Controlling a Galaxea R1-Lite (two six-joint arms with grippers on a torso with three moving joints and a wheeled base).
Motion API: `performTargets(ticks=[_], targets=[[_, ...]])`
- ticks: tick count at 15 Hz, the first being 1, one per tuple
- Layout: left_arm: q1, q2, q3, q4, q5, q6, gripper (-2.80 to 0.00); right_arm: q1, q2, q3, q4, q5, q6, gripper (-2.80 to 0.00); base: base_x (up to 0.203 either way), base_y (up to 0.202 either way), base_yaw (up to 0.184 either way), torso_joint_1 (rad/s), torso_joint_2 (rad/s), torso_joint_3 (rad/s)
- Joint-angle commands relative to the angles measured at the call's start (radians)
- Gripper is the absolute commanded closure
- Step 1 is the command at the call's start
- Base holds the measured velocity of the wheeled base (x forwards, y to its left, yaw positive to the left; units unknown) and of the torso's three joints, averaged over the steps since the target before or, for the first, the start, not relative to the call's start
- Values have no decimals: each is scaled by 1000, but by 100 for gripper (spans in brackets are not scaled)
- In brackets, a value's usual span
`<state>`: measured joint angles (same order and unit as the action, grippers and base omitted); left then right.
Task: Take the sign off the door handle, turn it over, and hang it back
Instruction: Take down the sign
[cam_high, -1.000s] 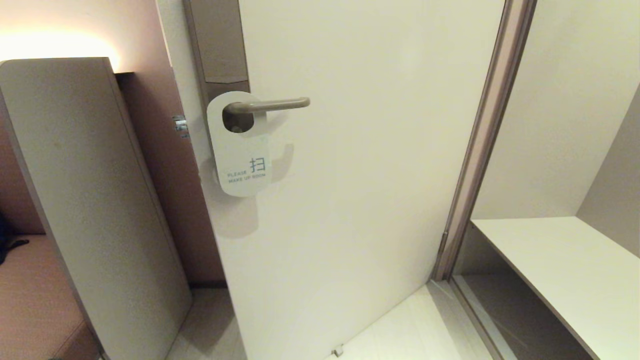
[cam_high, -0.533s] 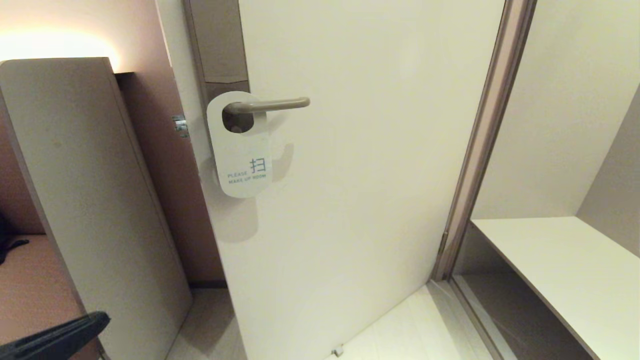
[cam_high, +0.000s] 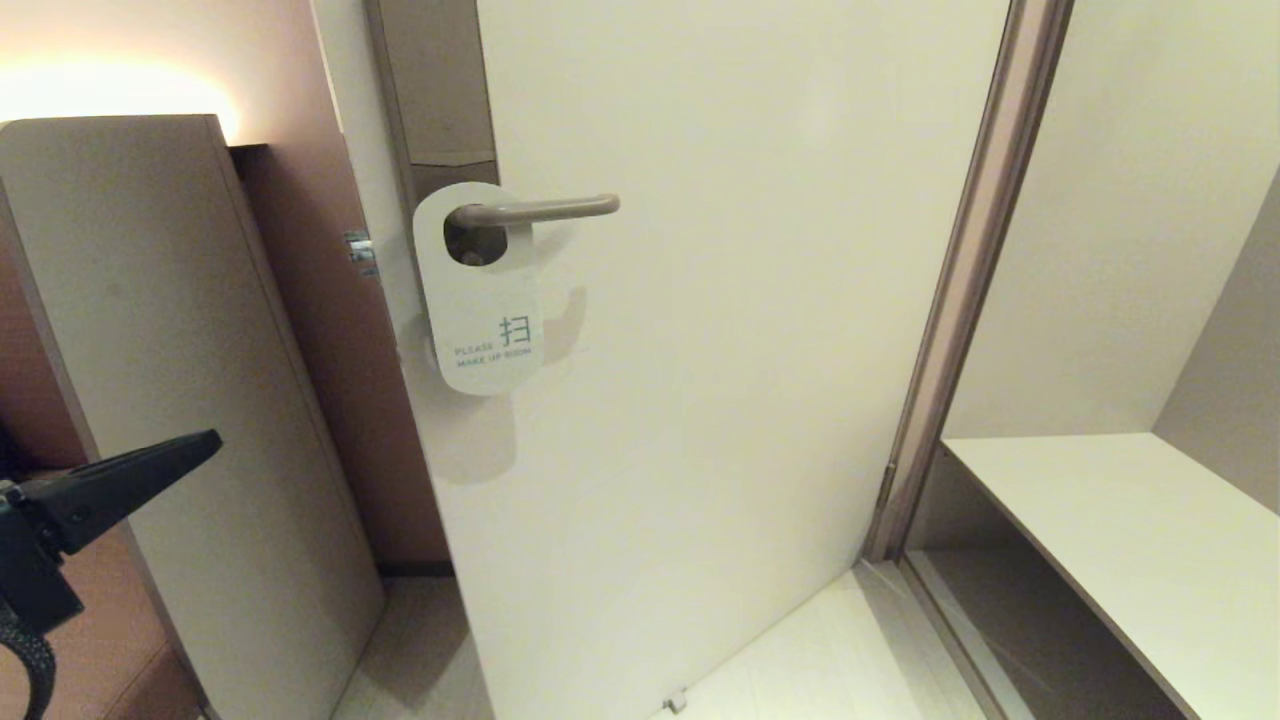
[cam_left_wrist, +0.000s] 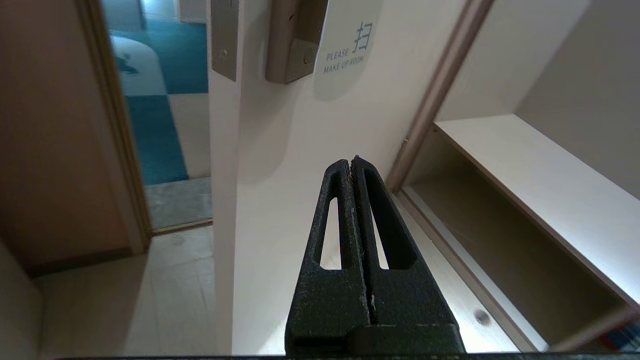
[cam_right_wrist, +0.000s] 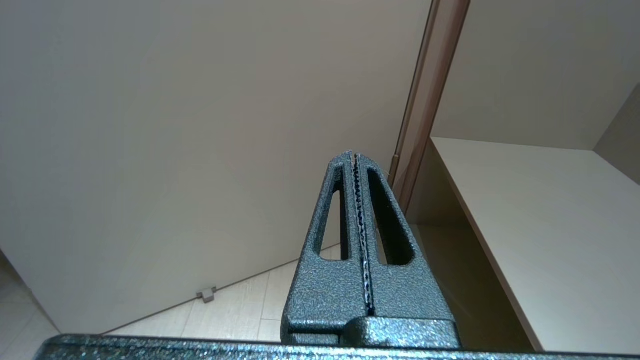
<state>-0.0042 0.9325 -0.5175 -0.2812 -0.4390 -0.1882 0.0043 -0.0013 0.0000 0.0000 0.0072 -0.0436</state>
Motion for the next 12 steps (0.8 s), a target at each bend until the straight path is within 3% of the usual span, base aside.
performTargets(ticks=[1, 6, 10, 12], targets=[[91, 86, -30, -10, -125, 7, 0, 0, 1, 0, 0, 0, -1, 0, 0, 0, 0, 0, 0, 0], [141, 247, -119, -83, -271, 11, 0, 0, 1, 0, 0, 0, -1, 0, 0, 0, 0, 0, 0, 0], [208, 373, -212, -152, -515, 12, 0, 0, 1, 0, 0, 2, -1, 0, 0, 0, 0, 0, 0, 0], [210, 402, -239, -157, -585, 12, 0, 0, 1, 0, 0, 0, -1, 0, 0, 0, 0, 0, 0, 0]])
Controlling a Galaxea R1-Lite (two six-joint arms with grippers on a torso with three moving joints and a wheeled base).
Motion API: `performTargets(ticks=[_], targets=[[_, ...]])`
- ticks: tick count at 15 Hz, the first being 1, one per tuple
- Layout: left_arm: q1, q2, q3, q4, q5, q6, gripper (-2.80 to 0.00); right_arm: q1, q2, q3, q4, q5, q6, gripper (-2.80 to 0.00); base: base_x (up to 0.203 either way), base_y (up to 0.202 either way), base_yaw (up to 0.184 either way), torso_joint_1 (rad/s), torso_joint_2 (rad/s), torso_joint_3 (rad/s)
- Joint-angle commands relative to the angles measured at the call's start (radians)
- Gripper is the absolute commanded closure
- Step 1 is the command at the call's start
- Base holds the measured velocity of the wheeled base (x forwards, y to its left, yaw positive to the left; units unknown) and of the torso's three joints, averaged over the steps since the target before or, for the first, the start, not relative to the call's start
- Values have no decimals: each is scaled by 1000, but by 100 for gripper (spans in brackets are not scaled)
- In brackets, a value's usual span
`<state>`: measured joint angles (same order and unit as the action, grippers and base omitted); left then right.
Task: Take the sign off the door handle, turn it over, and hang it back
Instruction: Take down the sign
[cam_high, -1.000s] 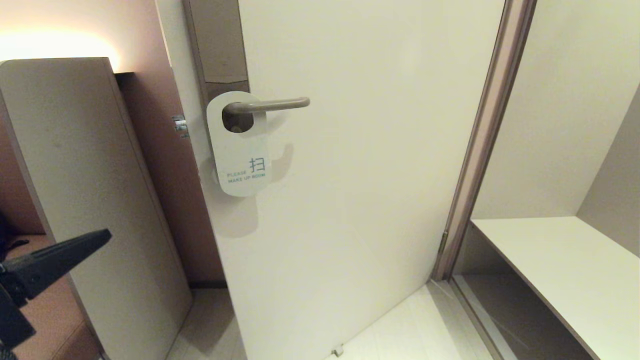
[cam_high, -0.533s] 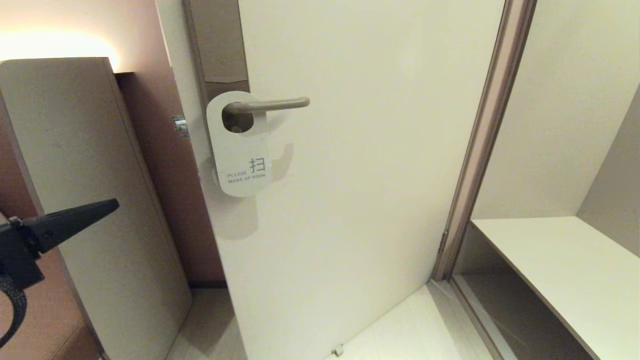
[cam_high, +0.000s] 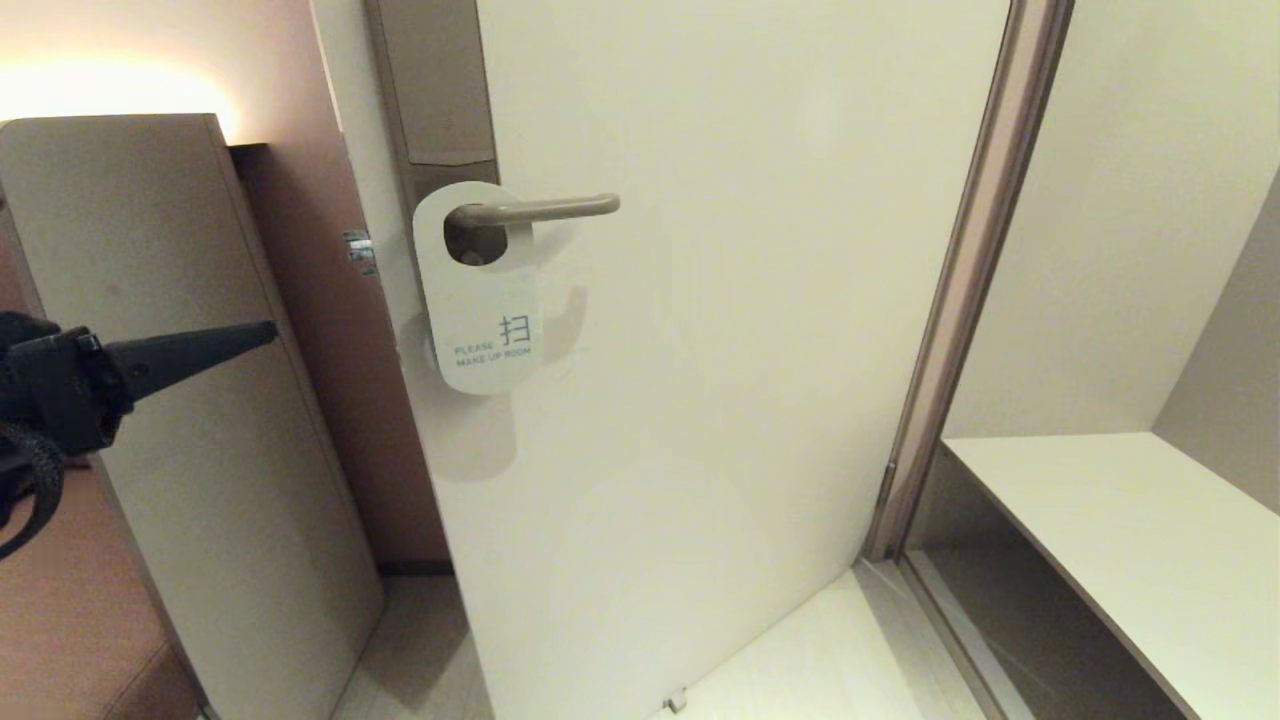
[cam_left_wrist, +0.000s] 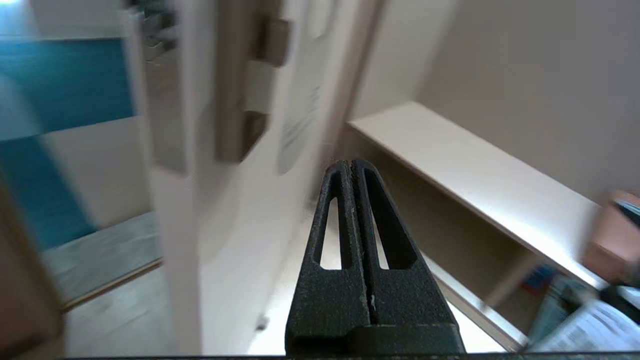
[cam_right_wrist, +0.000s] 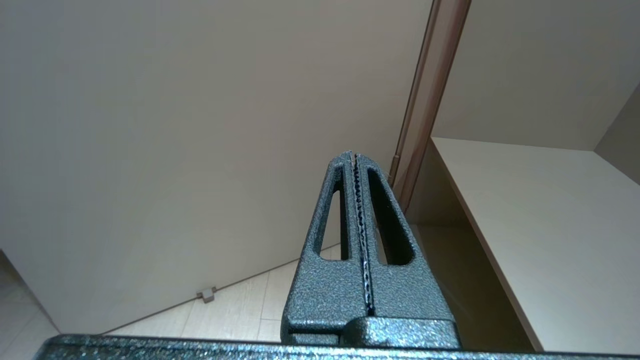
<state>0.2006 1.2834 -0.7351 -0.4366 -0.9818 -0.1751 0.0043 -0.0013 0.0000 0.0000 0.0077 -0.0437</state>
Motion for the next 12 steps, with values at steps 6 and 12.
performTargets(ticks=[6, 12], targets=[[3, 115, -21, -84, -107, 2, 0, 0, 1, 0, 0, 0, -1, 0, 0, 0, 0, 0, 0, 0], [-19, 149, -19, -113, -108, 34, -280, 0, 1, 0, 0, 0, -1, 0, 0, 0, 0, 0, 0, 0]])
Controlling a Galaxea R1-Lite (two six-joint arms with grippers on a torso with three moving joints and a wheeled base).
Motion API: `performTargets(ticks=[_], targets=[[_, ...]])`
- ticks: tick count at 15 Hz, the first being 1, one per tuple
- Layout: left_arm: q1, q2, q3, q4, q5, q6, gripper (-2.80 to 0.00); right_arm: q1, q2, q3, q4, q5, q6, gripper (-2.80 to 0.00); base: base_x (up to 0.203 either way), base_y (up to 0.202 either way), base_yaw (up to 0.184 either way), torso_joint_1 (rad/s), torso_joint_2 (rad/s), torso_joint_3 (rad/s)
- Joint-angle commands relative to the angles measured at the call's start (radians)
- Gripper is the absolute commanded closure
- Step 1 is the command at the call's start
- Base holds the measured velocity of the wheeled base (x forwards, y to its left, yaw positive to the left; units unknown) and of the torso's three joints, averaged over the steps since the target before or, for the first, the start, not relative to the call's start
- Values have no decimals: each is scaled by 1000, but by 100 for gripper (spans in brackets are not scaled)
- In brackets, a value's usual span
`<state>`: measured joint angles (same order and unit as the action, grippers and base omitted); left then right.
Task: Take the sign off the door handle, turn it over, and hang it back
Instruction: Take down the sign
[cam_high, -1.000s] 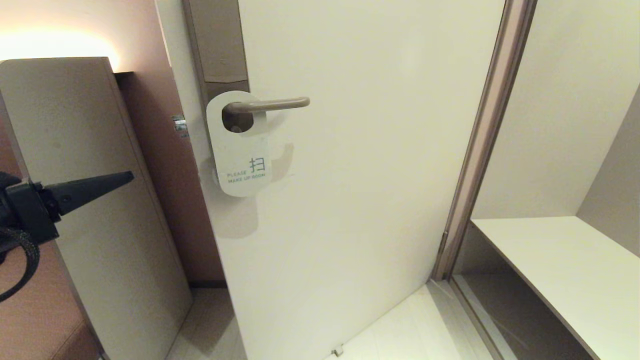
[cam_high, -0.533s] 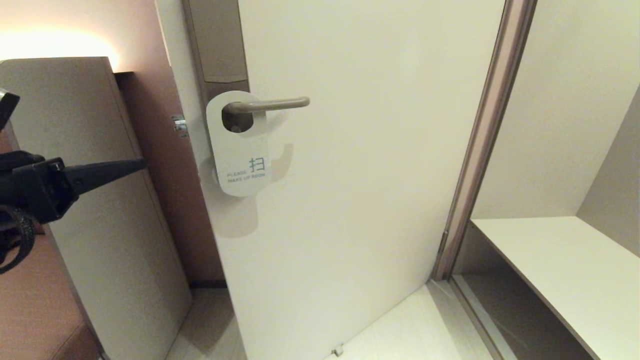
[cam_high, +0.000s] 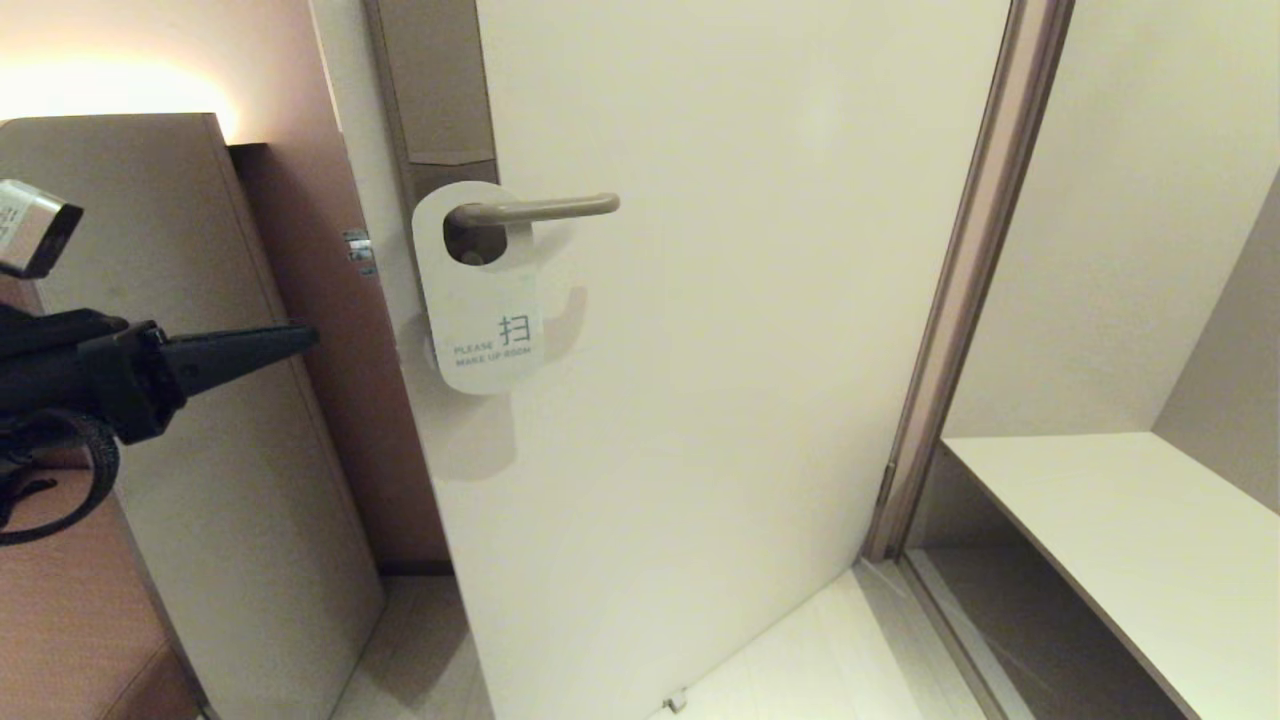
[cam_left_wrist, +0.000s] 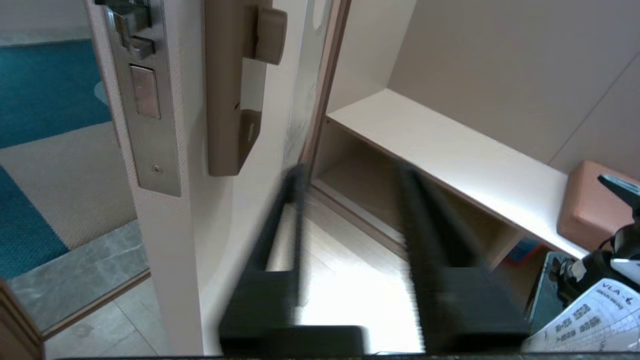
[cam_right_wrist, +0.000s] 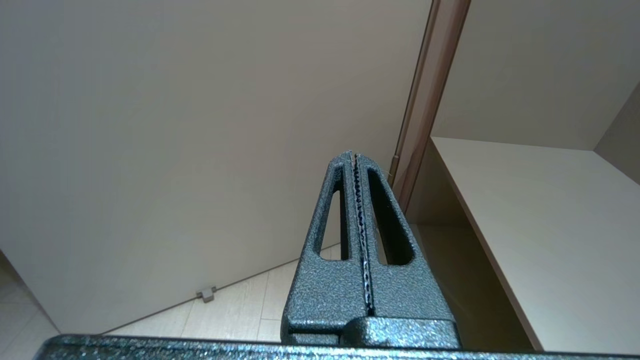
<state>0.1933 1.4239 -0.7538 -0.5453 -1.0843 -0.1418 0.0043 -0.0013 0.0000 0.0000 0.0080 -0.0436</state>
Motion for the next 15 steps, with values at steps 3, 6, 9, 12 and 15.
performTargets(ticks=[3, 6, 9, 12, 15], targets=[[-66, 9, -2, -5, -4, 5, -280, 0, 1, 0, 0, 0, -1, 0, 0, 0, 0, 0, 0, 0], [-154, 12, -7, -5, 15, 5, -280, 0, 1, 0, 0, 0, -1, 0, 0, 0, 0, 0, 0, 0], [-170, 30, -9, -7, 37, 7, -280, 0, 1, 0, 0, 0, -1, 0, 0, 0, 0, 0, 0, 0], [-169, 56, -29, -7, 47, 17, -280, 0, 1, 0, 0, 1, -1, 0, 0, 0, 0, 0, 0, 0], [-169, 89, -78, -6, 67, 19, -280, 0, 1, 0, 0, 0, -1, 0, 0, 0, 0, 0, 0, 0]])
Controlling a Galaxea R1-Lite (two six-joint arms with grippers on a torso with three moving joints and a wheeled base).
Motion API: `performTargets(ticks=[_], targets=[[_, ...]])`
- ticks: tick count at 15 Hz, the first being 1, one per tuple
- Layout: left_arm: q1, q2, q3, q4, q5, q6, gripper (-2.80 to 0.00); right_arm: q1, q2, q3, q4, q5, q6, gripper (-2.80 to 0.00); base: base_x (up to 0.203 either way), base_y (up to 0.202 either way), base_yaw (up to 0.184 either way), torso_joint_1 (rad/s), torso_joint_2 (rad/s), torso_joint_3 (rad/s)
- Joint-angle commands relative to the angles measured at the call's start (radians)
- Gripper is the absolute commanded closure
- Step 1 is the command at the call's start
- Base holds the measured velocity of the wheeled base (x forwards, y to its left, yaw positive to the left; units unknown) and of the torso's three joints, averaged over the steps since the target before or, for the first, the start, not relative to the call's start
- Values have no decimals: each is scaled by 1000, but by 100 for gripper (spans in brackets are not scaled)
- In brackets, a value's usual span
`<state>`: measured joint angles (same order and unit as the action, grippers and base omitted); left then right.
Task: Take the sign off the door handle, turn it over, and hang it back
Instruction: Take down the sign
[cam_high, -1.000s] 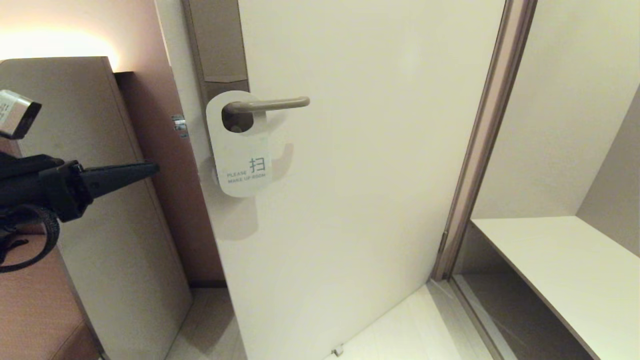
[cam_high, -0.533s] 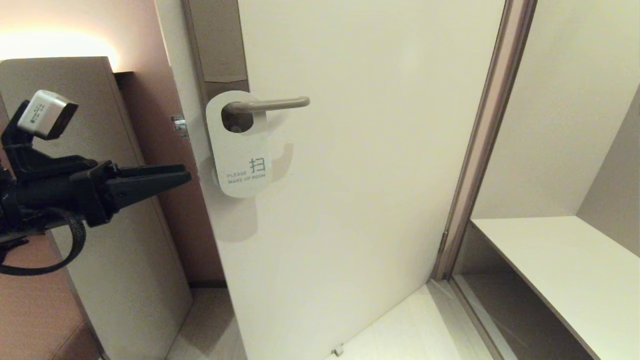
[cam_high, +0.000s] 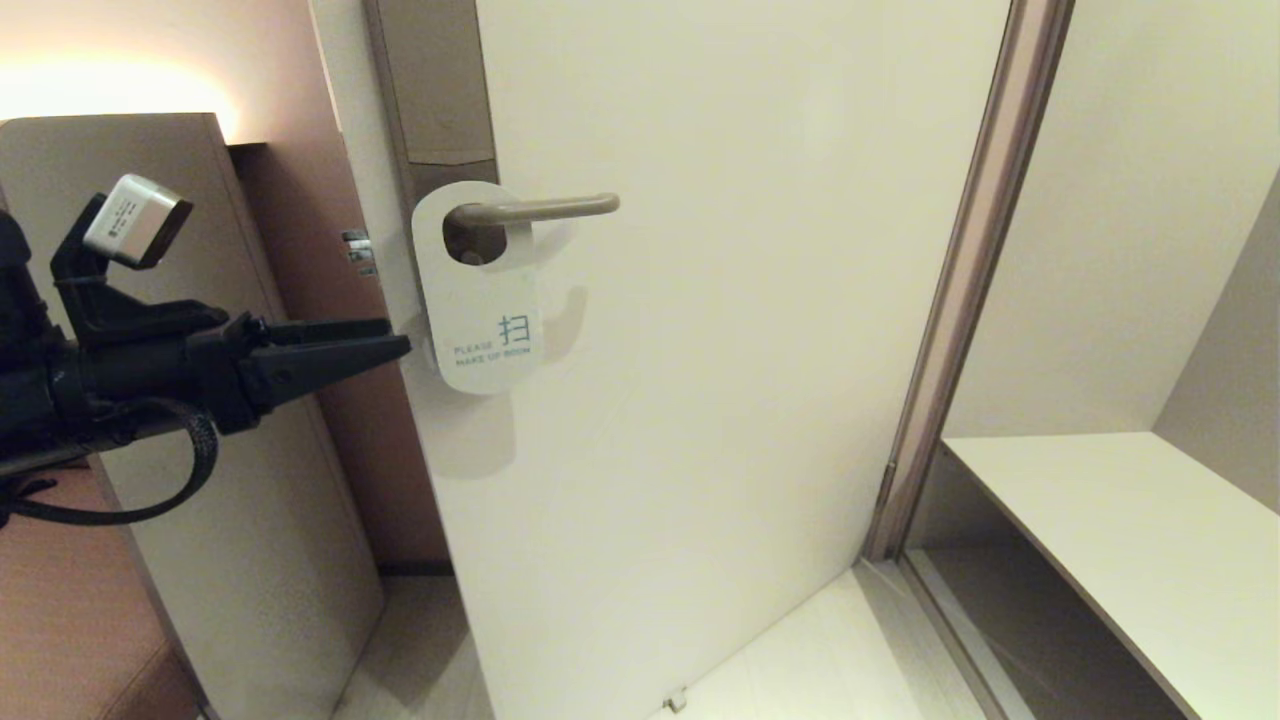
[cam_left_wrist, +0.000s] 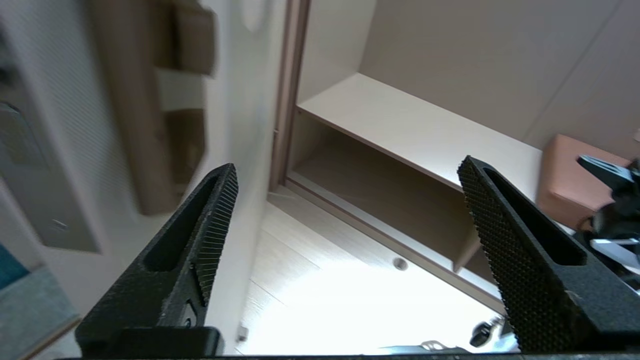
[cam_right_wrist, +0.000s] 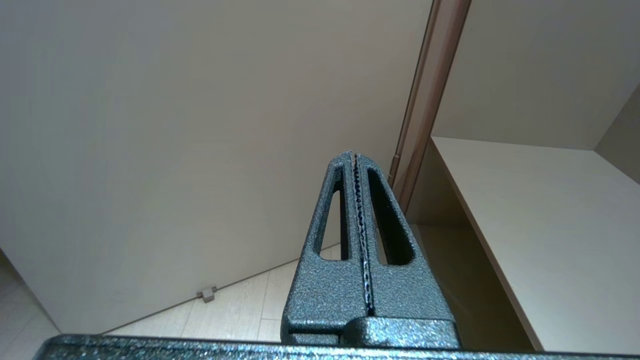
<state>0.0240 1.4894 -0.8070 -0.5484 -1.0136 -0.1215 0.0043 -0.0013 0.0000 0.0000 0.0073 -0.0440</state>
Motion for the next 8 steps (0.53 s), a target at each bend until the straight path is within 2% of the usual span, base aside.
performTargets(ticks=[1, 8], targets=[[1, 34, -41, -2, -4, -1, -280, 0, 1, 0, 0, 0, 0, 0, 0, 0, 0, 0, 0, 0], [-32, 72, -69, -2, 6, -1, -280, 0, 1, 0, 0, 1, 0, 0, 0, 0, 0, 0, 0, 0]])
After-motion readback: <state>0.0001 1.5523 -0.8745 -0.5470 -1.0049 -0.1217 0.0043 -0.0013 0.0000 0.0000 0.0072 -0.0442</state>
